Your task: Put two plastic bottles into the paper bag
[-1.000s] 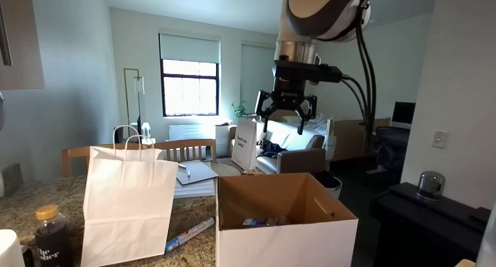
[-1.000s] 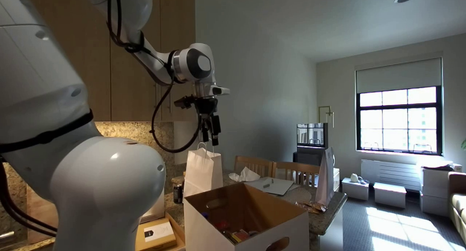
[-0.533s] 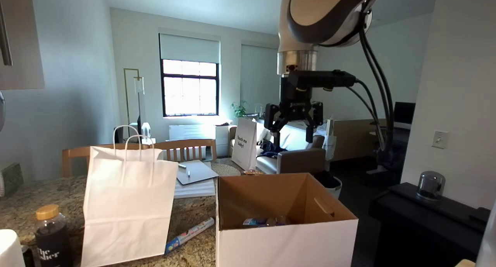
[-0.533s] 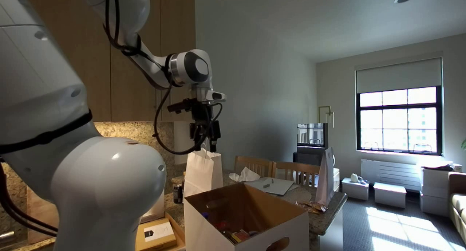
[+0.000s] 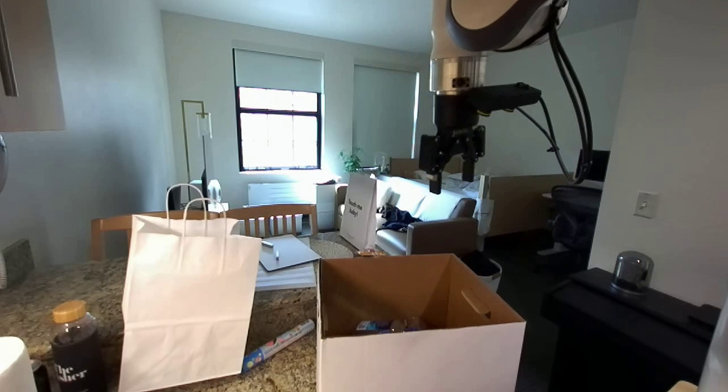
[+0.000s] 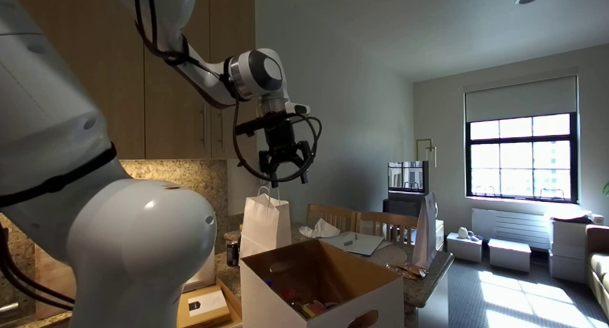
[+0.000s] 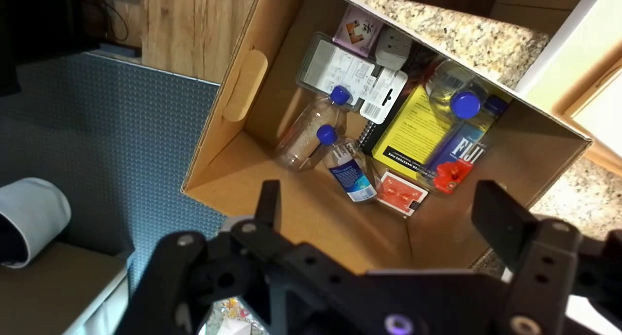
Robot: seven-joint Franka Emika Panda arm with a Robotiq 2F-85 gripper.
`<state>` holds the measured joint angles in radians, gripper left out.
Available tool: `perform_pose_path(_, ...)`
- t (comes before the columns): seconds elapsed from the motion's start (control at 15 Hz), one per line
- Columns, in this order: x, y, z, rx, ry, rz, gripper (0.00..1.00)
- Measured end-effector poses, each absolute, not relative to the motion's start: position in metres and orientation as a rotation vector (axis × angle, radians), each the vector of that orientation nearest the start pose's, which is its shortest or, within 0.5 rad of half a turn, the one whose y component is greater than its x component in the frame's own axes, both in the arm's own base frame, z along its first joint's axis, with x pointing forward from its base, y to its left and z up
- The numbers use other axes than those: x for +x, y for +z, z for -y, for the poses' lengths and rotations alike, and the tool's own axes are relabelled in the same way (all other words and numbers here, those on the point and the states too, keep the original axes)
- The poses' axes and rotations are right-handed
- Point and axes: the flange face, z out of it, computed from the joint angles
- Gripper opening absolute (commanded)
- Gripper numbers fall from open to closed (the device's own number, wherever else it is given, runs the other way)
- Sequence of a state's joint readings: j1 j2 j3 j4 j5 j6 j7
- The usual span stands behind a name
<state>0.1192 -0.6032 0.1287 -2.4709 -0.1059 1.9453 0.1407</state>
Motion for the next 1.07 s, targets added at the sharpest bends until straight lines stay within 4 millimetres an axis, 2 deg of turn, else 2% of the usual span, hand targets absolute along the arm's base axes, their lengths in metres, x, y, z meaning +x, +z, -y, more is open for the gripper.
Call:
perform_pose_path(0.27,0.369,0.506,-0.068,-3.241,-0.146,0.461,1.0)
perform_pose_path(0.4,0.369,0.505,-0.062,-3.224,-0.134,0.535,1.0)
perform_pose_path(0.73,0.37,0.496,-0.05,-3.207,-0.141,0.54,1.0)
perform_pose_path(1.07,0.37,0.496,-0.049,-3.206,-0.144,0.537,1.0)
